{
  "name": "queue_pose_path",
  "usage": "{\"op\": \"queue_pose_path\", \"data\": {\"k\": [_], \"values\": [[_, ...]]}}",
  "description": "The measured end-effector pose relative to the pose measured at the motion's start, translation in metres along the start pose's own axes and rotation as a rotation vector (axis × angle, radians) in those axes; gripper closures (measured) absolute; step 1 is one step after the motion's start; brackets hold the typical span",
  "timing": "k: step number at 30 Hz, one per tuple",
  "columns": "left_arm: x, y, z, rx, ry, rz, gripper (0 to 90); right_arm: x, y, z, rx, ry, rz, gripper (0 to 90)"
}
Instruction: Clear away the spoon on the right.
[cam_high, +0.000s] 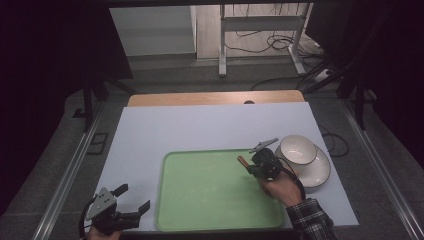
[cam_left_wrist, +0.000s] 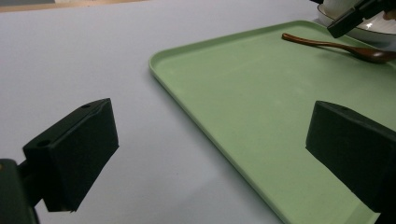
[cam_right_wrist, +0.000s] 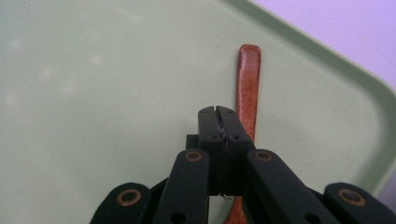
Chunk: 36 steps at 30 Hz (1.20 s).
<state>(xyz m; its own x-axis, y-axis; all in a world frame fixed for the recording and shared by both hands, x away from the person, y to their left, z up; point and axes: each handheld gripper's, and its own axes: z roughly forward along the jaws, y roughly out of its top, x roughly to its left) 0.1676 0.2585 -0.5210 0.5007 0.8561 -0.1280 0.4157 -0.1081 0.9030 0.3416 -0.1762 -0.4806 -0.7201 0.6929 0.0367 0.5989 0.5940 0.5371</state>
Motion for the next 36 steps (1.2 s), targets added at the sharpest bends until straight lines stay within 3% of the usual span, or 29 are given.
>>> {"op": "queue_pose_path", "data": {"k": [12,19,36], "values": [[0.0,0.0,0.0,0.0,-0.001,0.001,1.9,0.002,-0.009,0.014,-0.05,-0.033,-0.026,90.0],[0.0,0.0,0.0,-0.001,-0.002,0.001,1.9,0.0,-0.01,0.024,-0.036,-0.049,-0.023,90.0],[0.0,0.0,0.0,0.0,-0.003,0.0,1.9,-0.017,-0.015,0.021,-0.044,-0.117,0.051,90.0]]}}
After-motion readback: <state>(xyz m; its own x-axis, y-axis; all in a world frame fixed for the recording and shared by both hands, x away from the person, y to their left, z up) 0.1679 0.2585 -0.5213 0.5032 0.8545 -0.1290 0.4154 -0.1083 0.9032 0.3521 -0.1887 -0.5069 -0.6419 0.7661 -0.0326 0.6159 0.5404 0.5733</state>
